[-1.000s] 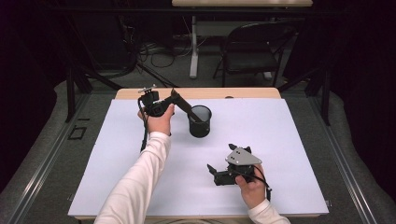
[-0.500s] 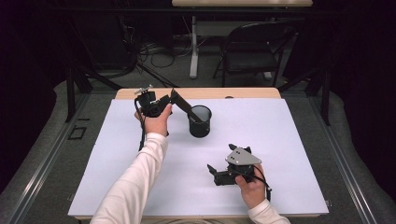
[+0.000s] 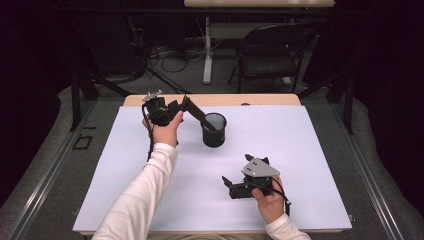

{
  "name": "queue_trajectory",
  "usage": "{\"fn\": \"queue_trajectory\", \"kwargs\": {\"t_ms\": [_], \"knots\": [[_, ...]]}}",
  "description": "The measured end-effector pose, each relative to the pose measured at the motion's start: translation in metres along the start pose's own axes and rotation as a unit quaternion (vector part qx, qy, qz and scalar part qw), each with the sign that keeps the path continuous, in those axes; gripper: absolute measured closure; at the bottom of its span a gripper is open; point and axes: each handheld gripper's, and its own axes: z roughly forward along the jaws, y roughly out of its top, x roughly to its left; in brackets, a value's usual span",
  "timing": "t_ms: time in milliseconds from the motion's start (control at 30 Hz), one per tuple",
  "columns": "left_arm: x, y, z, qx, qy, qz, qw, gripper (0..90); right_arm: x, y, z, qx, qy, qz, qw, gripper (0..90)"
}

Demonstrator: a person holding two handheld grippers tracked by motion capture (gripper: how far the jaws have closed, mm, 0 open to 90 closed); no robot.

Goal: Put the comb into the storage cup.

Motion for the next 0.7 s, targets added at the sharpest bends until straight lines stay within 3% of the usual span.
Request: {"fn": "queue_trajectory", "kwargs": {"t_ms": [133, 400, 500, 700], "knots": [[-0.001, 0.001, -0.002, 0.001, -0.006, 0.01, 0.9999, 37.1, -0.001, 0.0, 0.0, 0.0, 0.001, 0.001, 1.0, 0.8], [0.001, 0.005, -0.006, -0.001, -0.023, 0.007, 0.9997, 33.3, -0.002, -0.001, 0.0, 0.002, 0.0, 0.003, 1.0, 0.8], [0.001, 0.005, -0.008, 0.004, -0.021, 0.01, 0.9997, 33.3, -0.002, -0.001, 0.0, 0.002, 0.0, 0.005, 1.0, 0.8], [-0.001, 0.008, -0.014, -0.011, -0.021, 0.024, 0.9994, 34.4, -0.003, -0.001, -0.001, 0.001, -0.001, 0.008, 1.0, 0.9]]}}
